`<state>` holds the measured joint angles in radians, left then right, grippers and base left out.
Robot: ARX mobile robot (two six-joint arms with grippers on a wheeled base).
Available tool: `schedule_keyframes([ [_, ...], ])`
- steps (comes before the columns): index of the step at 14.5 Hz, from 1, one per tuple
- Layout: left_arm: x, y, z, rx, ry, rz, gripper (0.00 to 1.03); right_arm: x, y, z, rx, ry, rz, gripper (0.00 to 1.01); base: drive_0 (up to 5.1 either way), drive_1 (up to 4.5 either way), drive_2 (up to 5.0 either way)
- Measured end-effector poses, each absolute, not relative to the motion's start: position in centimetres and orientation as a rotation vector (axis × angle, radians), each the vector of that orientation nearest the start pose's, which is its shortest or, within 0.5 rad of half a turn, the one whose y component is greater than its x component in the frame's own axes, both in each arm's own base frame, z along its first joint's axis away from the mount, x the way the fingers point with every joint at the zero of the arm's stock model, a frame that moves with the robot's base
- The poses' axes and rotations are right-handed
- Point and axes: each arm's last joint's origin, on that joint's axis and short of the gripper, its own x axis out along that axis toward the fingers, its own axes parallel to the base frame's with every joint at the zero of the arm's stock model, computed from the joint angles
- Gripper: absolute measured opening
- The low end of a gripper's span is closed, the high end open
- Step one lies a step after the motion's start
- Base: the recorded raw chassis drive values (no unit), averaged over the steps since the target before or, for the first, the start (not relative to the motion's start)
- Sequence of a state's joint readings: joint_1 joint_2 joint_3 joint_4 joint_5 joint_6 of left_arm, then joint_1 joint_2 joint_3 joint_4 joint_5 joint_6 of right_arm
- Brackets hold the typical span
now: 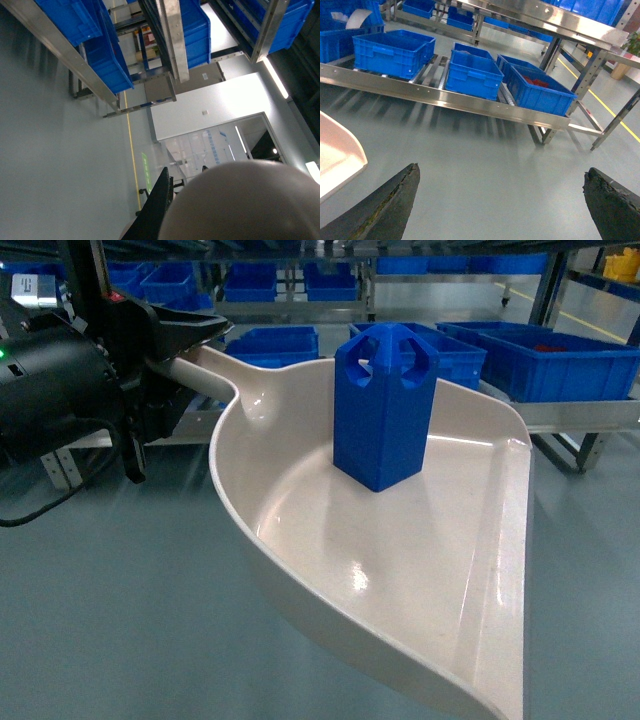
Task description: Place part in tray to right shelf
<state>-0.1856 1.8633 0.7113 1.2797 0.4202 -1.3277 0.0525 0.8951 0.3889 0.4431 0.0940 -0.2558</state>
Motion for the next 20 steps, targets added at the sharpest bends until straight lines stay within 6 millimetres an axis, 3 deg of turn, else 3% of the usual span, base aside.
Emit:
schedule_keyframes([
  [15, 33.58, -7.51, 16.86, -1.267, 0.292, -0.596, 0.13, 19.45, 0.75, 23.69, -0.26, 0.068, -0.032, 0.98, 0.0, 0.0, 0.0],
  [20, 33.58, -7.45, 16.88, -1.267, 0.288, -0.596, 0.13, 19.45, 0.78, 23.78, -0.26, 0.062, -0.03, 0.98, 2.3, 2.55, -4.6],
])
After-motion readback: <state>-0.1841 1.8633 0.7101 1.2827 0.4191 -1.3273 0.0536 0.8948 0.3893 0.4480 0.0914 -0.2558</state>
